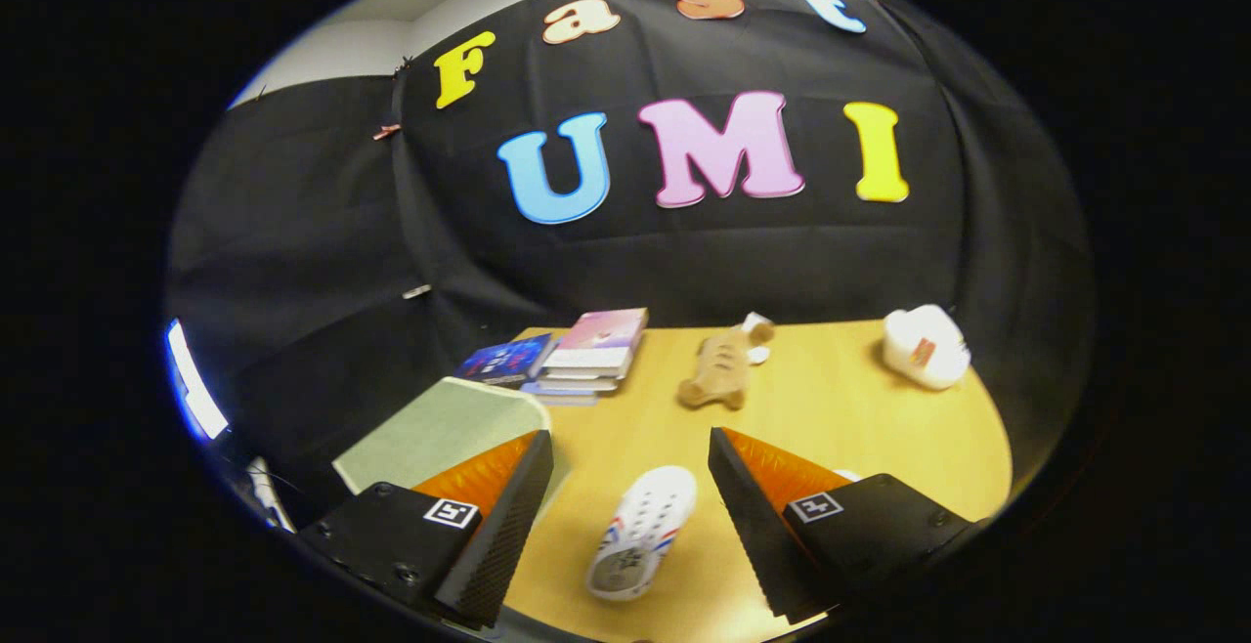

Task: Open the storage box then place both shoes into the box .Put the left shoe in first, then the right shoe, with the right side of both shoes facing outward in a uniform manner.

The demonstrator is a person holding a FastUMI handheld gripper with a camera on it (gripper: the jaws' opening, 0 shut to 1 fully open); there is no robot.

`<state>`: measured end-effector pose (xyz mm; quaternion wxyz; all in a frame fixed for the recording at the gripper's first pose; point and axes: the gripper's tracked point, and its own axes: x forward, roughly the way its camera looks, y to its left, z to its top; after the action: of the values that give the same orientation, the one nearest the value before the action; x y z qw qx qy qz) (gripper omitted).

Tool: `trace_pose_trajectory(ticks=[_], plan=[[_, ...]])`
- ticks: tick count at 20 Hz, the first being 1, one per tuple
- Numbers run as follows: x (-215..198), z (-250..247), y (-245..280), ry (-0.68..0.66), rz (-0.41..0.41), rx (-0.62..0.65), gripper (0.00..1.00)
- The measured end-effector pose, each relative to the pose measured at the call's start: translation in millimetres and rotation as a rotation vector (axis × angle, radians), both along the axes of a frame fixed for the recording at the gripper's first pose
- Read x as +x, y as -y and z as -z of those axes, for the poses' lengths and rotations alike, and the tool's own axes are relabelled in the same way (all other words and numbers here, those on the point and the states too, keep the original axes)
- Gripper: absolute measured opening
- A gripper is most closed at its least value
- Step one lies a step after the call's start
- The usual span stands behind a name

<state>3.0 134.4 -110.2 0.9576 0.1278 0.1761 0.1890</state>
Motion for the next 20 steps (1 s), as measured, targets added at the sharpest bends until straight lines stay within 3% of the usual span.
trace_pose_trajectory(ticks=[9,13,16,18,20], plan=[[-52,61,-122,-0.256,-0.42,0.203,0.98],[-56,82,-139,-0.373,-0.479,0.317,0.98],[-66,88,-164,-0.483,-0.582,0.438,0.98],[-59,94,-173,-0.519,-0.6,0.487,0.98],[-50,90,-180,-0.604,-0.585,0.622,0.98]])
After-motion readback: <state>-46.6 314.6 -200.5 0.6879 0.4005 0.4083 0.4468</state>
